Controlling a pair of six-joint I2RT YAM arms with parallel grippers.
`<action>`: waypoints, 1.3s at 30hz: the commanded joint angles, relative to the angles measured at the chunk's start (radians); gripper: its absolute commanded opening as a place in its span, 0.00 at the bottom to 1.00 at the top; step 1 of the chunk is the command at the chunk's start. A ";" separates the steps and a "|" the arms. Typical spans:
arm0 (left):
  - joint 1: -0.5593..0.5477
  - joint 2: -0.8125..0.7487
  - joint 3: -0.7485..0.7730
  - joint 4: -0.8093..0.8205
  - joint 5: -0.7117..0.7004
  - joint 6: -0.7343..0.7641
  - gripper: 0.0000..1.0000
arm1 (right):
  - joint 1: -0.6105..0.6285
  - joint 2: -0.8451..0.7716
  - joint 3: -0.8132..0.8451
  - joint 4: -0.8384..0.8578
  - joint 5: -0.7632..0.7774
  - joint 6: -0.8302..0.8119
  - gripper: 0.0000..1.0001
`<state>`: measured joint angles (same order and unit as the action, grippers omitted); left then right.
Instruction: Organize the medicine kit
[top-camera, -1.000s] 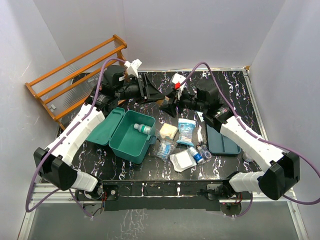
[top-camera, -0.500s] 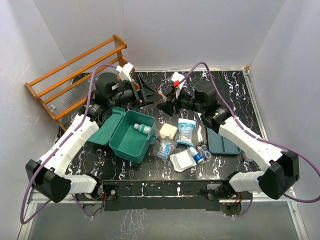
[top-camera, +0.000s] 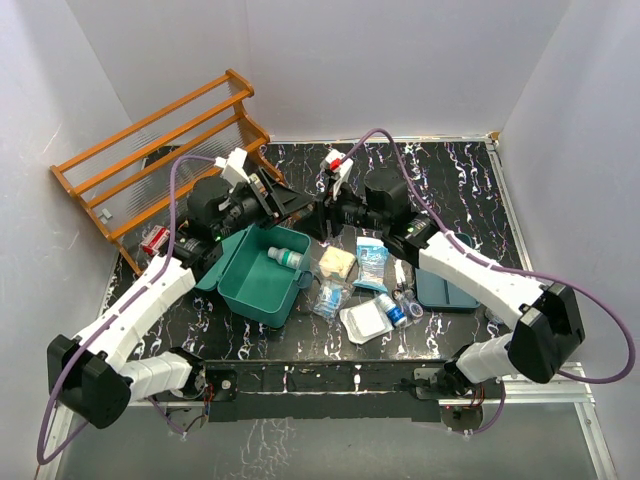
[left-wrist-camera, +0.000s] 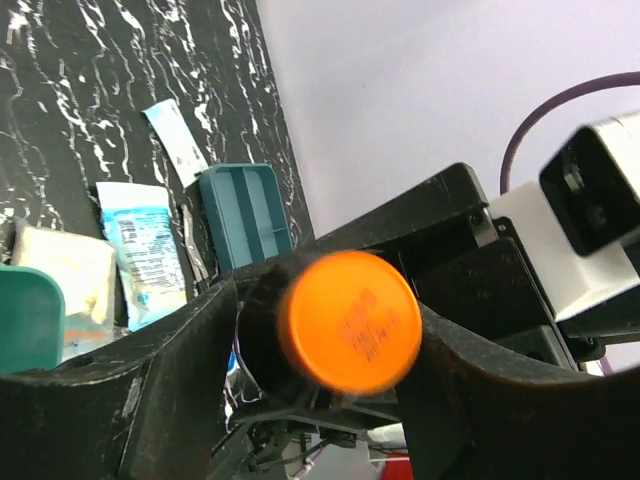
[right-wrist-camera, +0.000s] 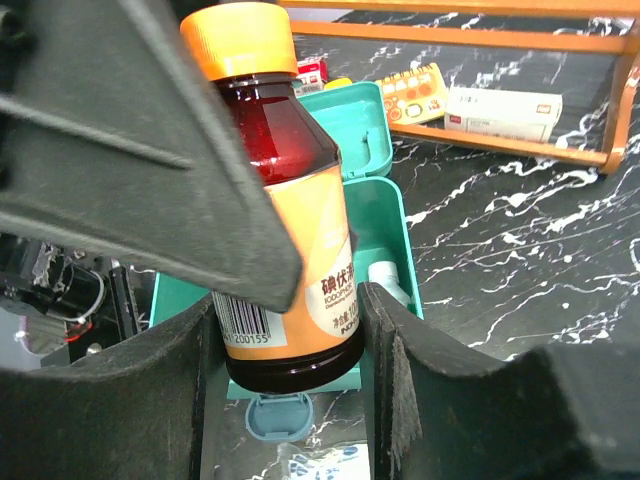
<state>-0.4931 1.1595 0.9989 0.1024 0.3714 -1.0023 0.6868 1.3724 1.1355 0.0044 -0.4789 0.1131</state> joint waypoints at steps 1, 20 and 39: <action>-0.004 -0.083 -0.040 0.065 -0.064 -0.002 0.60 | 0.005 0.013 0.066 0.088 0.038 0.122 0.33; -0.002 -0.128 -0.041 -0.208 -0.310 0.027 0.38 | 0.003 -0.098 -0.032 0.112 0.059 0.048 0.83; -0.001 -0.005 -0.064 -0.552 -0.466 -0.247 0.39 | 0.002 -0.210 -0.095 -0.069 0.478 0.372 0.84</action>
<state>-0.4946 1.1469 0.9352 -0.4549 -0.0673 -1.1511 0.6918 1.1713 1.0225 -0.0452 -0.1081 0.3637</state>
